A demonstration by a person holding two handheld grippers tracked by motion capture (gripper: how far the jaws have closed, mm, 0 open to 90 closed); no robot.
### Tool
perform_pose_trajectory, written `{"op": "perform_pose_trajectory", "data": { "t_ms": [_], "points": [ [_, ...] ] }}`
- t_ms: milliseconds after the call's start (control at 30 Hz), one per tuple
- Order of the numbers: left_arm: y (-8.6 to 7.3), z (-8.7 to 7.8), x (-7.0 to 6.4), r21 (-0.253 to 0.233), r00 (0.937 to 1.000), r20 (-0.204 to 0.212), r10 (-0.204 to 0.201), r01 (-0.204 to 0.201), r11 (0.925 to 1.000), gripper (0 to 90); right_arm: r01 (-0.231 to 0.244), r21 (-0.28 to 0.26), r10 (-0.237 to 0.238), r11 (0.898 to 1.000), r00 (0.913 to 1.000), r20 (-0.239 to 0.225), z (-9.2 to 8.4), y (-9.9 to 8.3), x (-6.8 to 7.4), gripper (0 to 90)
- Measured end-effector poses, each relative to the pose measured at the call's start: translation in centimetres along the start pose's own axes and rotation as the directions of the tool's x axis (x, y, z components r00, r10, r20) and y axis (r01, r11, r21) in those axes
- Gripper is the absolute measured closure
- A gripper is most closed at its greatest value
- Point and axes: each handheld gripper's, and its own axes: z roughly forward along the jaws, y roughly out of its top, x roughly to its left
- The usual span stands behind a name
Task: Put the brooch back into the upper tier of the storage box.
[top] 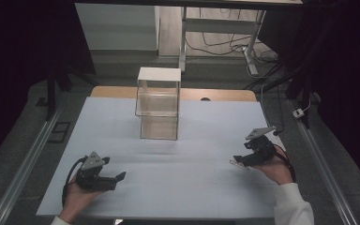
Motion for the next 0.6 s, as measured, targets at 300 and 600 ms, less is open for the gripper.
{"op": "perform_pose_trajectory", "data": {
  "t_ms": [300, 600],
  "points": [
    [0.0, -0.1, 0.1, -0.003, 1.0000, -0.001, -0.005, 0.005, 1.0000, 13.6, 0.008, 0.058, -0.006, 0.998, 0.9994, -0.034, 1.0, -0.3, -0.1, 31.0],
    [0.0, -0.2, 0.1, -0.004, 1.0000, 0.002, -0.007, 0.007, 1.0000, 13.6, -0.001, 0.103, 0.006, 0.995, 0.9987, -0.051, 1.7, -0.7, -0.4, 35.5]
  ]
}}
